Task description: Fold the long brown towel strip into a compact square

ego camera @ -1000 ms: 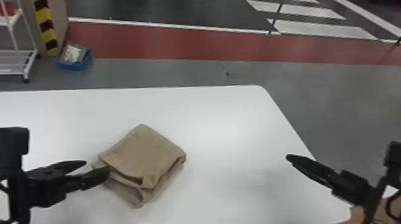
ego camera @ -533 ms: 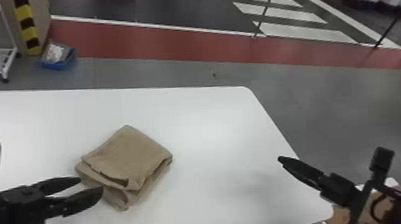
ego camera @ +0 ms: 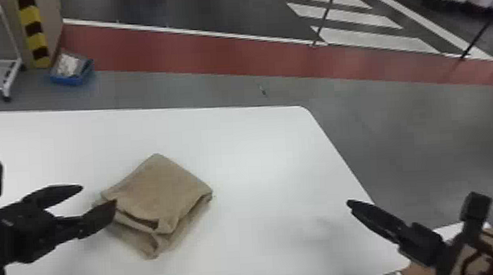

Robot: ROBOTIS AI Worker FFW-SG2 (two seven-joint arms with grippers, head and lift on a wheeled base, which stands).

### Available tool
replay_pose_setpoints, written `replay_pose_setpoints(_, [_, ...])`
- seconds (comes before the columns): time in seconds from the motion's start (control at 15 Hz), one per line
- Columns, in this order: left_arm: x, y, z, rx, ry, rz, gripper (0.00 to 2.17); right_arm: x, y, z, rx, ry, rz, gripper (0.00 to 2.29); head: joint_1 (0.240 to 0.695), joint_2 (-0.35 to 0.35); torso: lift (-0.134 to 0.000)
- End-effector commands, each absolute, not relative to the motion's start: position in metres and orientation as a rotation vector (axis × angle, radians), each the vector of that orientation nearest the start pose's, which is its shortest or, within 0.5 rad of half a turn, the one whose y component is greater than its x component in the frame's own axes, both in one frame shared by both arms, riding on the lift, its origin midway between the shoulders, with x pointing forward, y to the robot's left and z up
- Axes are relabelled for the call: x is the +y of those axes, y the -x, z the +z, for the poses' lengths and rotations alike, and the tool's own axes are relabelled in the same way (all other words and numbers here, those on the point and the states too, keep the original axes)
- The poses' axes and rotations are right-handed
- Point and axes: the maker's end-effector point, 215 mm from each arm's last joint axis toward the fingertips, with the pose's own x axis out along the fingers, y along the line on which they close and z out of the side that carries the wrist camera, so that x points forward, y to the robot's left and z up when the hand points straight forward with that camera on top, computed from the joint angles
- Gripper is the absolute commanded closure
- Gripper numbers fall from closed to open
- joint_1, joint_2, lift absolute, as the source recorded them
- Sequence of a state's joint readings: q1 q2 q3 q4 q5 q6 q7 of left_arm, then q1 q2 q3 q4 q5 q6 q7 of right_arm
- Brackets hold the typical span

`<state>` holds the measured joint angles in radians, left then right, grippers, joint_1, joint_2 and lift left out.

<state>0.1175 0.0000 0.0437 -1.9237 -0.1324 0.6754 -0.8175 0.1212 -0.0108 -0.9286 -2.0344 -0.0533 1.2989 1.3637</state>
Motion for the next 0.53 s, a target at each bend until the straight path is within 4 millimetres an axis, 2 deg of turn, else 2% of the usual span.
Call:
replay_pose_setpoints(0.0, [0.106, -0.485, -0.416, 0.488, 0.079, -0.719, 0.21, -0.402, -0.349, -0.358, 0.428, -0.807, 0.391, 0.08, 0.695, -0.350, -0.124])
replay_pose_setpoints(0.27, [0.088, -0.473, -0.429, 0.558, 0.093, -0.787, 0.21, -0.400, -0.347, -0.361, 0.434, -0.813, 0.392, 0.08, 0.695, -0.350, -0.124])
replay_pose_setpoints(0.47, [0.078, -0.449, -0.434, 0.633, 0.150, -0.870, 0.21, -0.402, -0.346, -0.361, 0.434, -0.812, 0.388, 0.08, 0.695, -0.350, -0.124])
